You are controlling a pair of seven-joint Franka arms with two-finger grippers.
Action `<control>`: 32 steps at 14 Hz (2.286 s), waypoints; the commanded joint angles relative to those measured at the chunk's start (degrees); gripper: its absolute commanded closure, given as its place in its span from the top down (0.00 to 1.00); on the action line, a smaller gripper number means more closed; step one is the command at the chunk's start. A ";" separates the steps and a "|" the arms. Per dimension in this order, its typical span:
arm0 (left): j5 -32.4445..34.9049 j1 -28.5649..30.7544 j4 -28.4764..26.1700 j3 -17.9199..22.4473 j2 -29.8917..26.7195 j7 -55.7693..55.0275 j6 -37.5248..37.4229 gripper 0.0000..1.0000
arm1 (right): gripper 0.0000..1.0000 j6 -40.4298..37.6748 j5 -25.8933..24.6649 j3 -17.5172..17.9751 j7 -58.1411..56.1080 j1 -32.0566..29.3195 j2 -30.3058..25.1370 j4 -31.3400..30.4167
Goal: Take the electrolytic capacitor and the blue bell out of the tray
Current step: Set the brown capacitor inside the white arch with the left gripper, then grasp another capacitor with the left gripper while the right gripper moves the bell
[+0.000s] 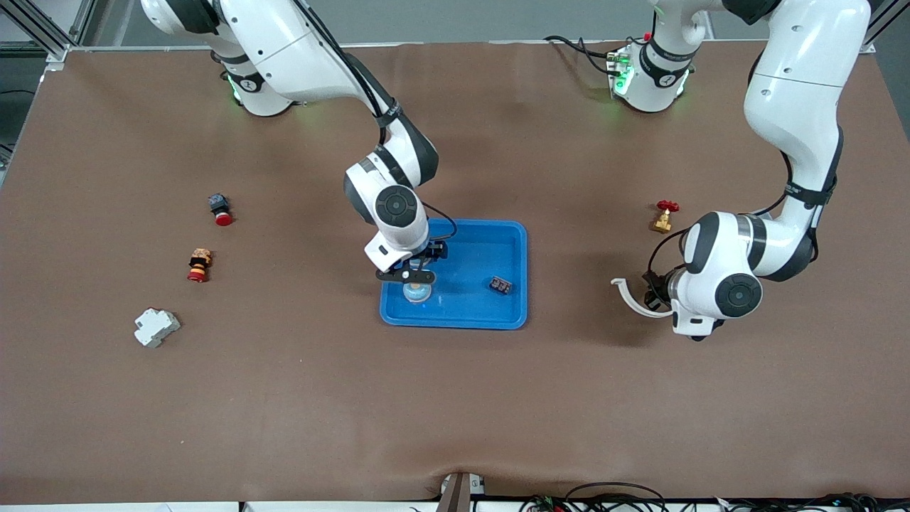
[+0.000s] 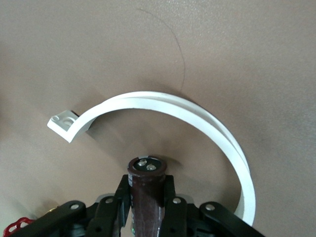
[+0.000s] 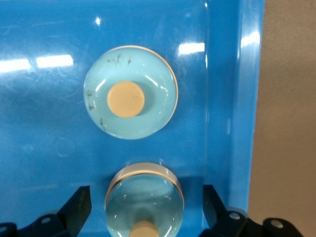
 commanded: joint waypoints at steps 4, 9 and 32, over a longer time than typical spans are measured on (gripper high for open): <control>1.37 0.39 -0.26 -0.61 -0.74 0.57 -0.11 1.00 | 0.41 0.65 0.37 -0.60 -0.44 0.73 0.61 0.72; 0.41 -0.22 4.99 -1.75 -5.13 0.05 -5.10 1.00 | 0.20 0.39 0.63 -0.60 -0.27 0.82 0.52 1.16; -2.32 -24.21 17.49 -5.80 9.19 -40.73 11.05 0.82 | 0.16 -33.01 -2.61 -0.42 -45.94 -25.62 -16.61 6.70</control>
